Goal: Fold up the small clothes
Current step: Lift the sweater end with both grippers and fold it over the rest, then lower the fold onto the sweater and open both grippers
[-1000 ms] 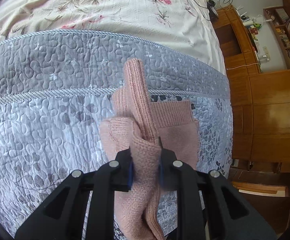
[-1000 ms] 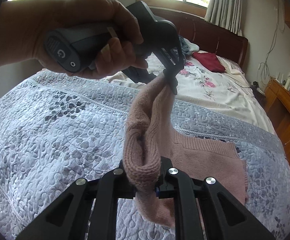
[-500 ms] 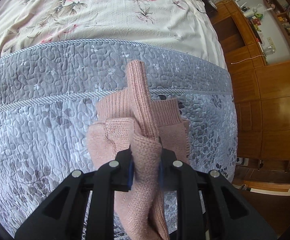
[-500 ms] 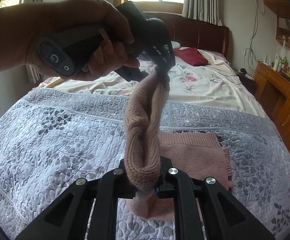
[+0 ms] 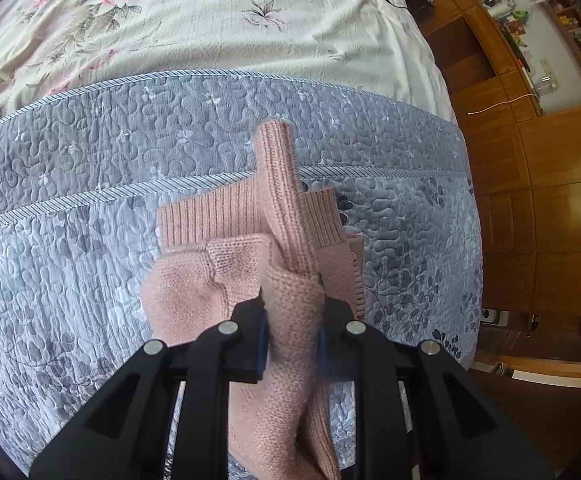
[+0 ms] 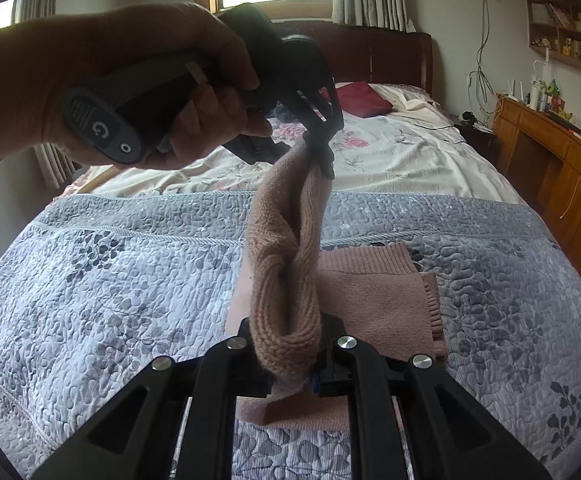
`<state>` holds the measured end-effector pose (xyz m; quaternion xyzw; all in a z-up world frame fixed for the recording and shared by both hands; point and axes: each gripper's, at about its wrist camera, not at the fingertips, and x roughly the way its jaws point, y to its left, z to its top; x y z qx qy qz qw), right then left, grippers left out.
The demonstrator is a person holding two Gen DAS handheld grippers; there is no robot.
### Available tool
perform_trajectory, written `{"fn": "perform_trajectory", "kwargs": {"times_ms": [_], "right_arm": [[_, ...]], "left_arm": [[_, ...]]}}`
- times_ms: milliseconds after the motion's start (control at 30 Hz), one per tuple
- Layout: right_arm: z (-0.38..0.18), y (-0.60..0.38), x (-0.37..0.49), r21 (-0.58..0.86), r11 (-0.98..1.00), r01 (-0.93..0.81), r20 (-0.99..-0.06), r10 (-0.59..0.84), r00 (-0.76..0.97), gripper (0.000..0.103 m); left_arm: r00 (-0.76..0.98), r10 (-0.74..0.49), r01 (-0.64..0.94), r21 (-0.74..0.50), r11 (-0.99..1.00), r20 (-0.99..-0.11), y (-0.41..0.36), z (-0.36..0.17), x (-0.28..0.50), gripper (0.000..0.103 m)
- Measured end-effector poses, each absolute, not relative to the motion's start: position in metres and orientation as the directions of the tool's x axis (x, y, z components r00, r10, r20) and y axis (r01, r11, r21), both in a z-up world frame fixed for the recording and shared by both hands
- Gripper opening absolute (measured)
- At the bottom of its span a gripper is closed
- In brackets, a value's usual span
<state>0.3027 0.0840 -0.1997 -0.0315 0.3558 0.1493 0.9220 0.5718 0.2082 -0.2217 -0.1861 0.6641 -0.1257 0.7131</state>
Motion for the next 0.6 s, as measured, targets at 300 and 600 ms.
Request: {"fn": "perform_trajectory", "kwargs": {"times_ms": [300,600], "right_arm": [[-0.209,0.058,0.308,0.076,0.963,-0.260,-0.673,0.242,0.699,0.012],[-0.221,0.033,0.313,0.118,0.970,-0.214,-0.683,0.236,0.691,0.012]], "left_arm": [[0.062,-0.411,-0.046,-0.414,0.909,-0.909,0.175,-0.237,0.578,0.017],[0.043,-0.372,-0.023,-0.373,0.927,-0.927,0.146,-0.252,0.584,0.017]]}}
